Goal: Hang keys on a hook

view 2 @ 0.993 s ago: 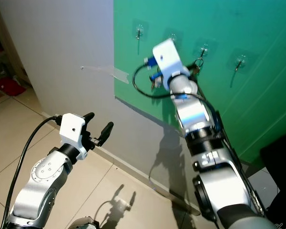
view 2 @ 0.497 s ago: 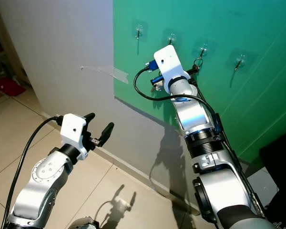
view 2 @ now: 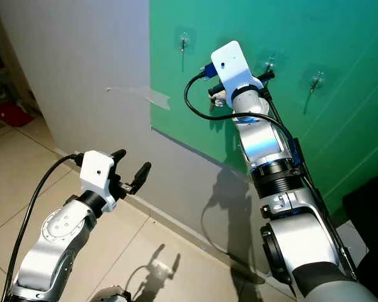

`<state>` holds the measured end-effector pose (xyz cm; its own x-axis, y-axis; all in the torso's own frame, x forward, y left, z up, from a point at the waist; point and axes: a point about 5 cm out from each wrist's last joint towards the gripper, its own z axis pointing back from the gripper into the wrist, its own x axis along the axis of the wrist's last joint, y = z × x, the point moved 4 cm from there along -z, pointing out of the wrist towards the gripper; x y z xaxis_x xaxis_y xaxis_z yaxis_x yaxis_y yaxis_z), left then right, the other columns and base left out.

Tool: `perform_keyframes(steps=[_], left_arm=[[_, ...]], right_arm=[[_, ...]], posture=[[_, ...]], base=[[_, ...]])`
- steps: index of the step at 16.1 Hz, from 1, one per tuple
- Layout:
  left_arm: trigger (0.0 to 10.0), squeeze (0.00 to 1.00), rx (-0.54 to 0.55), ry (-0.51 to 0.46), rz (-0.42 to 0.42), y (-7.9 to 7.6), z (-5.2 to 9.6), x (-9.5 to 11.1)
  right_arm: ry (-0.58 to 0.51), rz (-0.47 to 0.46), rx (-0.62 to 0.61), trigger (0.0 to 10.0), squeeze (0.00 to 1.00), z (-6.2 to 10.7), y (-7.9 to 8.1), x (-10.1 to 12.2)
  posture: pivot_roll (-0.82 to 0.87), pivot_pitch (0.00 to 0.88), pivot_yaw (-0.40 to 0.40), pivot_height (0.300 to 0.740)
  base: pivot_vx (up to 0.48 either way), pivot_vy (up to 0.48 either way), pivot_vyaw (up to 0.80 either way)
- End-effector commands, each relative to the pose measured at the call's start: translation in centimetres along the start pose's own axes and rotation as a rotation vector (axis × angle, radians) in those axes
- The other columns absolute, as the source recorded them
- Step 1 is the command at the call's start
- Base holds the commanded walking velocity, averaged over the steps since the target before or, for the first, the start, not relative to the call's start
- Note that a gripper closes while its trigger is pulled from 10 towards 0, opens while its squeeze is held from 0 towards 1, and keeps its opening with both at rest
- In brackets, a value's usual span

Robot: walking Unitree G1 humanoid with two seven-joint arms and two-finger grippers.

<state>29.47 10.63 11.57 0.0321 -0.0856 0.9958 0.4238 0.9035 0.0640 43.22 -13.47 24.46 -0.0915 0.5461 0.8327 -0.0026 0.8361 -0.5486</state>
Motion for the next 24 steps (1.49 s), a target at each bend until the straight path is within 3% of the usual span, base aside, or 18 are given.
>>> perform_keyframes(steps=[1, 7, 11, 17, 24], left_arm=[[10.0, 0.0, -0.02, -0.012, -0.009, -0.5, 0.0, 0.4], [10.0, 0.0, -0.039, -0.022, -0.009, -1.1, -0.2, 0.4], [10.0, 0.0, -0.077, -0.04, -0.036, -1.9, -0.3, 0.8], [10.0, 0.0, -0.088, -0.053, -0.046, -2.1, -0.4, 1.1], [10.0, 0.0, -0.092, -0.051, -0.045, -2.2, -0.4, 1.1]], right_arm=[[-0.028, 0.027, -0.044, 10.0, 0.0, -0.4, -1.5, 1.0], [-0.093, 0.095, -0.065, 10.0, 0.0, -1.3, -2.5, 2.8], [-0.117, 0.108, -0.056, 10.0, 0.0, -1.7, -2.2, 3.5], [-0.122, 0.079, 0.014, 10.0, 0.0, -1.9, -0.1, 3.4], [-0.061, 0.054, 0.092, 10.0, 0.0, -1.4, 1.9, 1.1]], posture=[[0.12, 0.0, -0.105, 0.74], [0.13, 0.0, -0.124, 0.74], [0.13, 0.0, -0.134, 0.74], [0.14, 0.0, -0.136, 0.74], [0.13, 0.0, -0.132, 0.74]], base=[[0.0, 0.0, 0.0], [0.0, 0.0, 0.0], [0.0, 0.0, 0.0], [0.0, 0.0, 0.0], [0.0, 0.0, 0.0]])
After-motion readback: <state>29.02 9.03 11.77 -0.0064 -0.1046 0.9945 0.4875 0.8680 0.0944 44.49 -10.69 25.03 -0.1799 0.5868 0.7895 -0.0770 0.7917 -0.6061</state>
